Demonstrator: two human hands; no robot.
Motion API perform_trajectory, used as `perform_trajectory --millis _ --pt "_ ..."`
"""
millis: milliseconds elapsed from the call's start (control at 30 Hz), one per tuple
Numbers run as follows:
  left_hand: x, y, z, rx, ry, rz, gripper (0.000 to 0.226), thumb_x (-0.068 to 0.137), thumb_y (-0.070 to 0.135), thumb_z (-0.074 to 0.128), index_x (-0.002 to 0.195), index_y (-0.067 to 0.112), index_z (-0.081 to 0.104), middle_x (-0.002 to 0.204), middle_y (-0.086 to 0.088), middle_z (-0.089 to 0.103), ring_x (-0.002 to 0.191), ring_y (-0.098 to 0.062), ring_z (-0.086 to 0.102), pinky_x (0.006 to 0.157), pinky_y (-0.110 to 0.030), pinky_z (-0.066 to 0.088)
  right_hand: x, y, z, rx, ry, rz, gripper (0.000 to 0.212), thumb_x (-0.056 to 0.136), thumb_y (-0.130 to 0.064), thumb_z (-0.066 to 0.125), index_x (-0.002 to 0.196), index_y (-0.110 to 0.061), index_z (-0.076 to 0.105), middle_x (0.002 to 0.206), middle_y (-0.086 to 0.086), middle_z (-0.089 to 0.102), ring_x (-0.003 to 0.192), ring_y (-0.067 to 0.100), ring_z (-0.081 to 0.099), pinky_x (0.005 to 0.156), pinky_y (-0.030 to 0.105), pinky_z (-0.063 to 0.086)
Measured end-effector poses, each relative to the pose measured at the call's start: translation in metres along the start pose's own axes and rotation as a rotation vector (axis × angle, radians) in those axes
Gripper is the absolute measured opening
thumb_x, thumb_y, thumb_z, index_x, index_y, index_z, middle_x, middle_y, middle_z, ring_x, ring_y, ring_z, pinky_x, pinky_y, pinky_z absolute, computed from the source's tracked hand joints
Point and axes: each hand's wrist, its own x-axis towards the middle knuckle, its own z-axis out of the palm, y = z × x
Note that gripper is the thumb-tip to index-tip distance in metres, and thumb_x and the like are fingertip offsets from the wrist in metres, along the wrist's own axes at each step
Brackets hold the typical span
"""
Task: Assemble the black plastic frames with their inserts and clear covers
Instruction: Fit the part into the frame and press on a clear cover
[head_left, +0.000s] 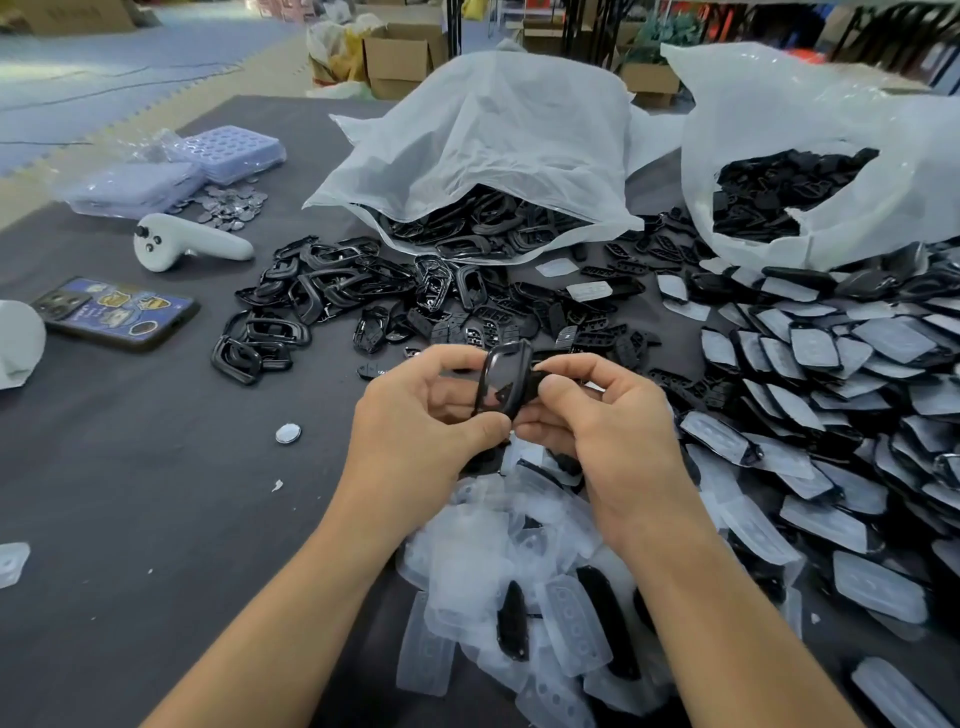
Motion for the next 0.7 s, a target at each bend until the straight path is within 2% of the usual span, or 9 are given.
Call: perform_trajectory --millis 167,300,400,467,567,700 --pt "0.0031 -0.0064 -0.0019 -0.092 -0.063 -0.033 0.063 0.082 -0.01 0.079 0.097 0.052 0.079 0.094 0.003 0.082 0.081 -0.012 0.078 0.07 -0.022 0.058 0.0023 -0.0032 -0.0021 0.041 0.016 0.023 0.015 0.097 0.005 0.059 0.09 -0.006 0.067 0.082 0.019 0.078 0.069 0.025 0.077 0.059 0.024 0.06" --pt "0.0062 -0.0055 -0.0036 -0.206 -0.082 -0.06 0.058 0.09 -0.01 0.068 0.101 0.045 0.082 0.099 -0.001 0.082 0.088 -0.013 0.078 0.068 -0.02 0.059 0.0056 -0.0036 -0.0017 0.096 0.003 0.034 0.015 0.098 0.005 0.058 0.09 -0.006 0.065 0.081 0.017 0.078 0.067 0.023 0.077 0.058 0.024 0.06" --pt "0.0058 -0.0034 -0.0041 -0.246 -0.098 -0.087 0.059 0.093 -0.012 0.066 0.097 0.044 0.083 0.096 -0.001 0.082 0.085 -0.009 0.077 0.065 -0.019 0.058 0.004 -0.0035 -0.0004 0.099 -0.008 0.028 0.016 0.1 0.001 0.058 0.088 -0.006 0.066 0.08 0.013 0.078 0.065 0.02 0.075 0.058 0.023 0.059" --pt "0.0046 -0.0016 -0.0042 -0.257 -0.096 -0.105 0.054 0.091 -0.012 0.067 0.091 0.039 0.084 0.092 -0.002 0.082 0.08 -0.008 0.076 0.063 -0.02 0.058 0.0025 -0.0029 0.0002 0.076 0.027 0.025 0.019 0.099 -0.003 0.061 0.083 -0.011 0.069 0.077 0.008 0.076 0.065 0.016 0.071 0.058 0.022 0.056" --pt "0.0025 -0.0011 -0.0034 -0.32 -0.064 -0.141 0.041 0.091 -0.01 0.069 0.081 0.028 0.081 0.087 -0.004 0.081 0.079 -0.013 0.077 0.06 -0.022 0.059 0.0012 -0.0012 -0.0016 0.032 0.064 0.053 0.028 0.096 -0.01 0.068 0.072 -0.021 0.075 0.07 0.001 0.062 0.065 0.013 0.052 0.058 0.023 0.043" --pt "-0.0028 0.0024 0.0015 -0.402 -0.067 -0.168 0.023 0.093 -0.006 0.068 0.09 0.016 0.075 0.088 -0.011 0.08 0.085 -0.022 0.08 0.062 -0.022 0.059 -0.0018 -0.0015 -0.0027 0.007 -0.095 0.081 0.028 0.094 -0.004 0.068 0.072 -0.02 0.076 0.069 0.003 0.065 0.062 0.012 0.052 0.062 0.025 0.044"
